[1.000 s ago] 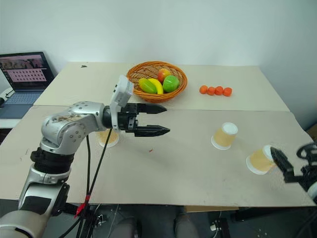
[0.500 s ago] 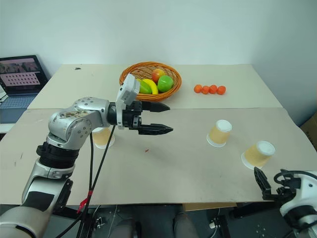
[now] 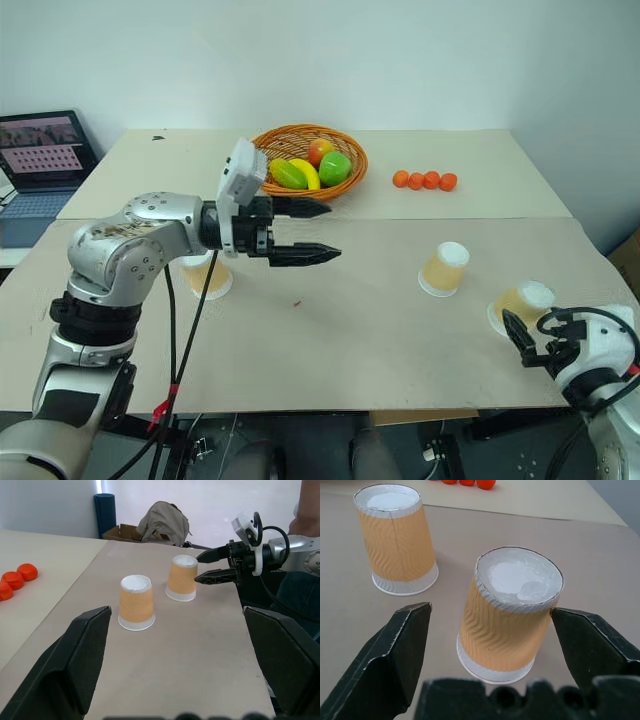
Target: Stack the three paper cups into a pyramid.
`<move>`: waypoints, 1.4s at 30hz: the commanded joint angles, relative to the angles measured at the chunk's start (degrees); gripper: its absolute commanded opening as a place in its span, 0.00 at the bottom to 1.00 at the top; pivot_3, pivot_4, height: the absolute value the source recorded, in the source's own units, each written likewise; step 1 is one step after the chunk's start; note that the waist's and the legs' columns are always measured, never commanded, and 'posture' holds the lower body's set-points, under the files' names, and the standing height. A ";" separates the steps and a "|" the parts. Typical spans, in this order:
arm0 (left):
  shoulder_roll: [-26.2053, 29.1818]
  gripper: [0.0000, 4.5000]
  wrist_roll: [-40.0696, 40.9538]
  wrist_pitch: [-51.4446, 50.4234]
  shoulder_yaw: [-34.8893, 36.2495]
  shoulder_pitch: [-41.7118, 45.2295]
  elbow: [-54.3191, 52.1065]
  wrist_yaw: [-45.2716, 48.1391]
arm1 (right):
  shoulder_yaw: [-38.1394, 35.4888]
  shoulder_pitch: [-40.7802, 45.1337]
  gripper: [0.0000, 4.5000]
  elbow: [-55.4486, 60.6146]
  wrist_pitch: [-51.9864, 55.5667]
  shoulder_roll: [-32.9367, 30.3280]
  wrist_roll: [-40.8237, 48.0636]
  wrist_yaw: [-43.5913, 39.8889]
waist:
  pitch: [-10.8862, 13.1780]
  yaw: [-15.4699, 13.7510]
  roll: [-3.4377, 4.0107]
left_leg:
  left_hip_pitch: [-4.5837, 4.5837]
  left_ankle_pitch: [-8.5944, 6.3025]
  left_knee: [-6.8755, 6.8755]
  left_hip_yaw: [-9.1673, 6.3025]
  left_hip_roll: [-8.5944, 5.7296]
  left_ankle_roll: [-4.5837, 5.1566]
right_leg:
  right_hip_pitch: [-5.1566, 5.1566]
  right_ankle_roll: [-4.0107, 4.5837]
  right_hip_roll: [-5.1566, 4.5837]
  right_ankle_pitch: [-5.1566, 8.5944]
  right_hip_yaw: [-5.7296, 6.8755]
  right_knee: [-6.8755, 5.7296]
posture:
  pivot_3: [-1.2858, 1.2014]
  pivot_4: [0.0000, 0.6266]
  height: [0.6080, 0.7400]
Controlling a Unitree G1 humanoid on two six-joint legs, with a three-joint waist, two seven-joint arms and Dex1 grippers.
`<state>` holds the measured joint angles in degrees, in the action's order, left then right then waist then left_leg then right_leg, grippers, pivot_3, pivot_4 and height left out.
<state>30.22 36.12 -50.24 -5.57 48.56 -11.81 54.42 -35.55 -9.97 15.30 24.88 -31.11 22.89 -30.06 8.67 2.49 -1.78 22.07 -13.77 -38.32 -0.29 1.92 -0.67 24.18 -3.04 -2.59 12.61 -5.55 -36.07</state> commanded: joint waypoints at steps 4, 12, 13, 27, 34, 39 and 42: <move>1.33 1.00 1.89 -1.18 2.72 -0.83 -4.03 -1.80 | 1.67 3.74 0.98 -4.68 -4.34 -3.25 -1.26 -1.34 | 0.00 0.01 0.00 | 0.03 0.00 0.00 0.00 0.00 0.00 | 0.02 0.00 0.01 0.00 -0.03 0.02 | 0.52 0.24 0.95; 1.83 1.00 3.11 -1.78 3.02 -1.15 -5.03 -3.28 | 3.92 7.17 0.98 -10.23 -7.04 -4.75 -2.54 -2.26 | 0.01 0.03 0.00 | 0.02 0.00 0.00 0.00 -0.01 0.00 | 0.01 -0.01 0.01 0.00 -0.04 0.01 | 0.52 0.24 0.95; 1.92 1.00 3.22 -1.83 2.97 -1.25 -5.20 -3.39 | 4.00 7.72 0.98 -10.97 -7.33 -4.91 -2.55 -2.36 | 0.01 0.04 0.00 | 0.02 0.00 0.00 0.00 -0.01 0.00 | 0.01 -0.01 0.01 0.00 -0.04 0.02 | 0.52 0.24 0.95; 4.51 1.00 2.95 -2.08 2.94 -2.39 -5.65 -2.71 | 4.32 9.82 0.61 -6.71 -4.20 -7.69 -0.78 -2.45 | 0.05 0.21 0.06 | 0.03 0.00 0.00 0.00 0.00 0.00 | 0.03 -0.01 0.03 0.00 -0.05 0.01 | 0.52 0.24 0.95; 18.09 1.00 -1.93 3.40 4.62 -9.62 -3.03 4.30 | 6.33 20.23 0.61 3.79 13.81 -23.71 5.87 -6.21 | 0.64 1.24 0.45 | -0.06 0.00 0.02 0.03 0.02 0.00 | 0.07 0.01 0.12 0.00 -0.16 -0.08 | 0.52 0.24 0.95; 24.57 1.00 0.65 5.07 9.55 -14.92 -3.71 11.85 | 13.58 33.80 0.61 4.94 21.09 -29.01 10.89 -9.01 | 1.01 1.29 -0.04 | 0.04 0.00 0.05 -0.03 0.08 0.01 | 0.14 0.06 0.13 0.01 -0.05 0.00 | 0.52 0.24 0.95; 27.51 1.00 0.39 5.95 11.16 -16.48 -4.16 13.21 | 19.68 42.82 0.61 5.22 24.39 -28.44 13.02 -9.88 | 1.09 1.05 -0.09 | 0.23 0.00 0.05 -0.04 0.08 0.00 | 0.24 0.06 0.07 0.02 -0.02 0.12 | 0.52 0.24 0.95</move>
<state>56.35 36.10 -46.12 2.76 31.73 -14.37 66.53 -18.21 27.85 19.34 46.94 -59.44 33.85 -39.40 9.76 3.54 -1.87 22.35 -13.78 -38.27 -0.27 1.99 -0.67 24.48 -2.98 -2.55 12.63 -5.59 -35.93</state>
